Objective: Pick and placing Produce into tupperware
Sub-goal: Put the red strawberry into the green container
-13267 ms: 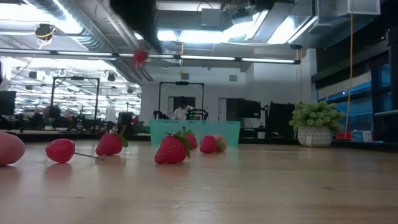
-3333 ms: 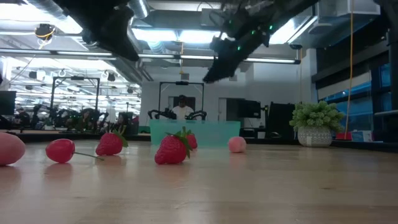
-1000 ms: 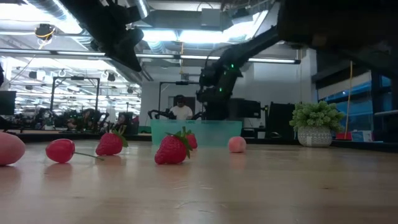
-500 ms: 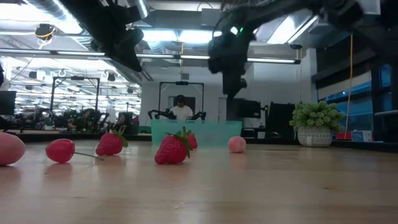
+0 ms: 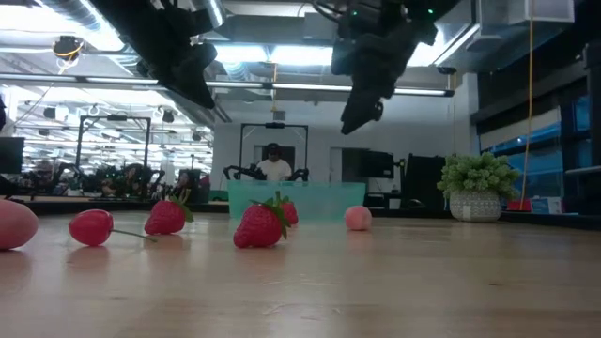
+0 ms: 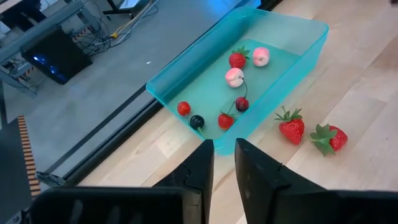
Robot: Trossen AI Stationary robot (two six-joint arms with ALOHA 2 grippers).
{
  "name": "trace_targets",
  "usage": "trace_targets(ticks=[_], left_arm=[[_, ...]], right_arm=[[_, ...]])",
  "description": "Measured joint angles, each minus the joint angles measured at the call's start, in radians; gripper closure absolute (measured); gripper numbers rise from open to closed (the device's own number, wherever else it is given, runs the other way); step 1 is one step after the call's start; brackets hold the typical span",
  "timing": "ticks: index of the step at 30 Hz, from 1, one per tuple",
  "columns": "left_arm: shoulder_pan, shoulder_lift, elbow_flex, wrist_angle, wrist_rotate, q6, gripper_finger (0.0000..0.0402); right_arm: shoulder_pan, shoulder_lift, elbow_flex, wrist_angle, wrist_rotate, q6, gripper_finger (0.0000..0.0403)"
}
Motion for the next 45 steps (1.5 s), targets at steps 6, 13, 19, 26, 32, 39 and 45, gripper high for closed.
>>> trace_targets(ticks=[6,13,19,26,32,39,45], left_arm=[[0.000,0.000,0.000,0.000,0.000,0.002,0.0356],[0.000,0.000,0.000,0.000,0.000,0.002,0.0369],[0.000,0.000,0.000,0.000,0.000,0.002,0.0378],[0.000,0.000,0.000,0.000,0.000,0.003,0.0387],[0.000,0.000,0.000,0.000,0.000,0.003,0.0393],[0.000,0.000,0.000,0.000,0.000,0.003,0.0399],[0.000,0.000,0.000,0.000,0.000,-0.001,0.0392]], right_arm=[[0.054,0.004,-0.108,0.158,0.000,0.000,0.0194],[0.090,0.005,-0.139,0.242,0.000,-0.003,0.0194],[0.107,0.004,-0.139,0.304,0.000,-0.028,0.0190],[0.111,0.004,-0.139,0.326,0.011,-0.079,0.0136],[0.110,0.004,-0.139,0.348,0.026,-0.080,0.0115],[0.110,0.060,-0.139,0.387,0.027,-0.040,0.0114],[0.111,0.169,-0.133,0.495,0.096,-0.083,0.0114]])
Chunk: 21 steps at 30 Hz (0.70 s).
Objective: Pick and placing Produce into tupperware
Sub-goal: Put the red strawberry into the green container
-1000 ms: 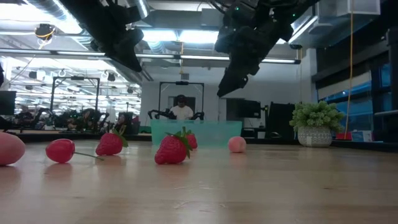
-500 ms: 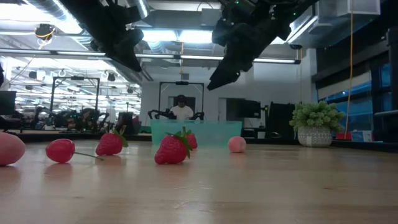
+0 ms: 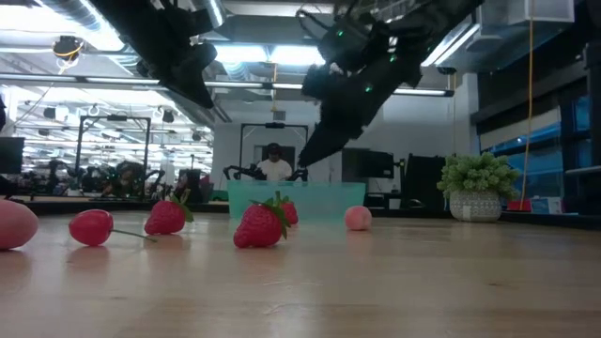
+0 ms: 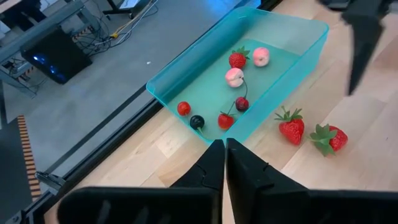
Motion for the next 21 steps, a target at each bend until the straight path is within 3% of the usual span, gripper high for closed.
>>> trace_targets(ticks=[6,10,17,21], left_arm=[[0.000,0.000,0.000,0.000,0.000,-0.003,0.0359],[0.000,0.000,0.000,0.000,0.000,-0.003,0.0333],[0.000,0.000,0.000,0.000,0.001,-0.003,0.0304],[0.000,0.000,0.000,0.000,0.001,-0.003,0.0295]], right_arm=[[0.008,0.118,0.080,0.006,0.102,0.053,0.0114],[0.025,0.171,0.130,0.002,0.105,0.111,0.0114],[0.059,0.182,0.140,-0.015,0.279,0.238,0.0114],[0.078,0.182,0.140,-0.014,0.285,0.241,0.0114]])
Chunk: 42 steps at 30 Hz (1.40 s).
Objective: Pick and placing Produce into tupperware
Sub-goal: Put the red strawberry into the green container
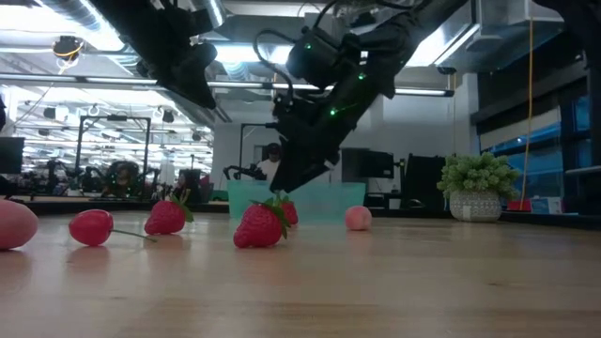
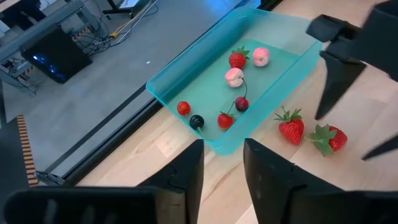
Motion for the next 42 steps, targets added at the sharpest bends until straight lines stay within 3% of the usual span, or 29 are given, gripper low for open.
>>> trace_targets(ticks=[8,18,27,42], left_arm=[[0.000,0.000,0.000,0.000,0.000,0.000,0.0286],[0.000,0.000,0.000,-0.010,0.052,0.000,0.0296],[0.000,0.000,0.000,-0.010,0.052,0.000,0.0299],[0.000,0.000,0.000,-0.010,0.052,0.001,0.0288]], right_arm=[[0.009,0.000,-0.006,0.003,0.000,0.073,0.0114],[0.021,0.000,-0.106,0.078,0.025,0.048,0.0114],[0.021,0.000,-0.110,0.137,0.117,0.016,0.0114],[0.016,0.064,-0.112,0.201,0.120,0.019,0.0114]])
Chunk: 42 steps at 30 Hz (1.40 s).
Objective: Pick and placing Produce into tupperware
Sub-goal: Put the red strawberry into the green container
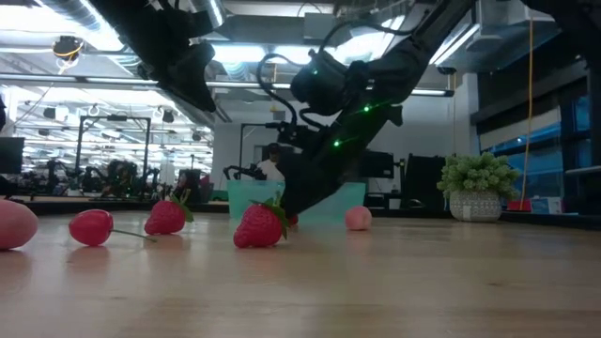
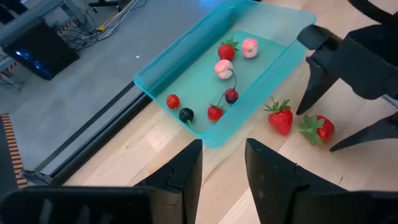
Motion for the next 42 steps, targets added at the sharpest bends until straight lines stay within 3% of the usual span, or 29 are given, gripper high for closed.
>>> trace_targets(ticks=[8,22,27,30,42], left_arm=[[0.000,0.000,0.000,0.000,0.000,0.000,0.0298],[0.000,0.000,0.000,0.000,0.000,0.000,0.0299],[0.000,0.000,0.000,0.000,0.000,0.000,0.0291],[0.000,0.000,0.000,-0.001,0.000,0.000,0.0288],[0.000,0.000,0.000,-0.004,0.013,0.000,0.0301]], right_arm=[[-0.008,0.026,0.001,0.062,0.002,0.007,0.0125],[-0.023,0.024,0.006,0.007,-0.036,0.034,0.0241],[-0.024,0.015,0.033,-0.043,-0.085,0.010,0.0253],[-0.024,-0.037,0.046,-0.089,-0.138,-0.025,0.0252],[-0.122,-0.414,0.085,-0.204,-0.162,-0.247,0.0249]])
